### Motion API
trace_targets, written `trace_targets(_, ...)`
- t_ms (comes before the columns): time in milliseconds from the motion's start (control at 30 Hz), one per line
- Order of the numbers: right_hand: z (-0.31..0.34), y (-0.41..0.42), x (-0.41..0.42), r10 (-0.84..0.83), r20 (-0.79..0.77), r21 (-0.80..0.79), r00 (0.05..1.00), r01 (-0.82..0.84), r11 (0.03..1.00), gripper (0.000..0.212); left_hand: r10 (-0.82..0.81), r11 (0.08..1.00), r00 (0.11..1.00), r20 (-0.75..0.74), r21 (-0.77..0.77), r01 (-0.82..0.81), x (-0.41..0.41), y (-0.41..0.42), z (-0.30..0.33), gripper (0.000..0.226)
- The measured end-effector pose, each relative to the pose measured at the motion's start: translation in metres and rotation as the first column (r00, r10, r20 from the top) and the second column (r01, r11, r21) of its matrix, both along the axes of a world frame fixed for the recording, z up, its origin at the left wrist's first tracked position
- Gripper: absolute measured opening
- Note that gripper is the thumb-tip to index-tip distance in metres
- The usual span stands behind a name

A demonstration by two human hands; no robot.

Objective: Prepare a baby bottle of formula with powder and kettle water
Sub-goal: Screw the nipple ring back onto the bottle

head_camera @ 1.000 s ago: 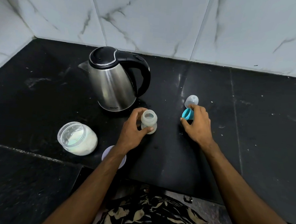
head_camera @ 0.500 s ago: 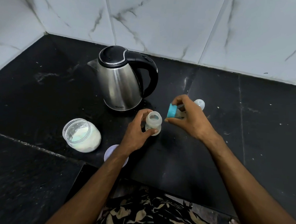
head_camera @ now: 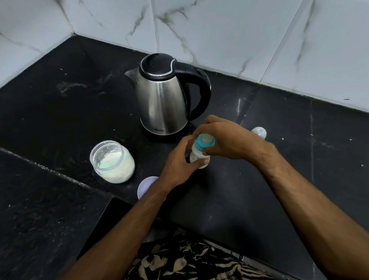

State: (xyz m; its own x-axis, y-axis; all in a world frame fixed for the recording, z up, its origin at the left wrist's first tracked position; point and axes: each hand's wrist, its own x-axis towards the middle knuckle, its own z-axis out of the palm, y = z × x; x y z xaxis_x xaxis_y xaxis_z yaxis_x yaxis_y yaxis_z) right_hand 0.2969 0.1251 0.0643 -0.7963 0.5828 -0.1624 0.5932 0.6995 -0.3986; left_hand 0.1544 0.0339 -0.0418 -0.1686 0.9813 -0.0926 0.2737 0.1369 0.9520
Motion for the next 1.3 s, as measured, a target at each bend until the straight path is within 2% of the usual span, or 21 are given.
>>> trace_targets(167, -0.005, -0.001, -0.005, 0.005, 0.024, -0.002, 1.0, -0.005, 1.0, 0.046, 0.001, 1.0, 1.0, -0.002, -0.007, -0.001, 0.0, 0.002, 0.0, 0.067)
trace_targets(333, -0.016, -0.002, -0.004, -0.069, -0.009, 0.031, 0.998, 0.069, 0.997, 0.046, -0.016, 1.0, 1.0, -0.022, 0.009, 0.017, -0.001, 0.002, -0.003, 0.065)
trace_targets(533, -0.023, -0.005, 0.006, -0.17, -0.074, 0.003, 0.983, 0.171, 0.985, 0.055, -0.042, 0.998, 0.997, -0.072, 0.04, 0.045, -0.002, 0.003, -0.004, 0.06)
trace_targets(667, -0.02, -0.005, 0.014, -0.264, -0.008, 0.129, 0.964, 0.263, 0.956, 0.05, -0.029, 0.998, 0.998, -0.051, 0.054, 0.032, -0.002, 0.001, -0.005, 0.061)
trace_targets(733, -0.02, -0.005, 0.019, -0.312, -0.03, 0.163, 0.95, 0.313, 0.936, 0.05, -0.021, 0.998, 0.999, -0.042, 0.055, 0.024, -0.002, 0.001, -0.006, 0.063)
trace_targets(800, -0.022, -0.005, 0.023, -0.277, -0.085, 0.065, 0.957, 0.283, 0.957, 0.052, -0.023, 0.998, 0.999, -0.033, 0.061, 0.025, -0.001, 0.001, -0.006, 0.063)
trace_targets(900, -0.024, -0.006, 0.022, -0.146, -0.116, -0.151, 0.983, 0.127, 0.98, 0.068, -0.025, 0.998, 0.998, -0.053, 0.051, 0.027, -0.002, 0.001, -0.005, 0.064)
trace_targets(967, -0.028, -0.006, 0.019, -0.101, -0.141, -0.158, 0.985, 0.079, 0.984, 0.061, -0.028, 0.998, 0.998, -0.05, 0.051, 0.03, -0.001, 0.001, -0.005, 0.065)
trace_targets(1067, -0.036, -0.006, 0.015, -0.18, -0.182, -0.075, 0.967, 0.169, 0.983, 0.046, -0.036, 0.998, 0.998, -0.056, 0.049, 0.039, -0.001, 0.001, -0.004, 0.065)
trace_targets(1167, -0.042, -0.005, 0.016, -0.242, -0.171, -0.022, 0.955, 0.242, 0.97, 0.057, -0.034, 0.998, 0.997, -0.07, 0.057, 0.038, -0.002, 0.0, -0.005, 0.064)
trace_targets(1233, -0.041, -0.005, 0.019, -0.211, -0.179, -0.068, 0.961, 0.202, 0.977, 0.073, -0.028, 0.998, 0.997, -0.069, 0.062, 0.032, -0.002, 0.0, -0.006, 0.063)
trace_targets(1300, -0.039, -0.003, 0.022, -0.167, -0.193, -0.109, 0.967, 0.148, 0.983, 0.072, -0.028, 0.998, 0.998, -0.051, 0.055, 0.031, -0.002, 0.0, -0.007, 0.064)
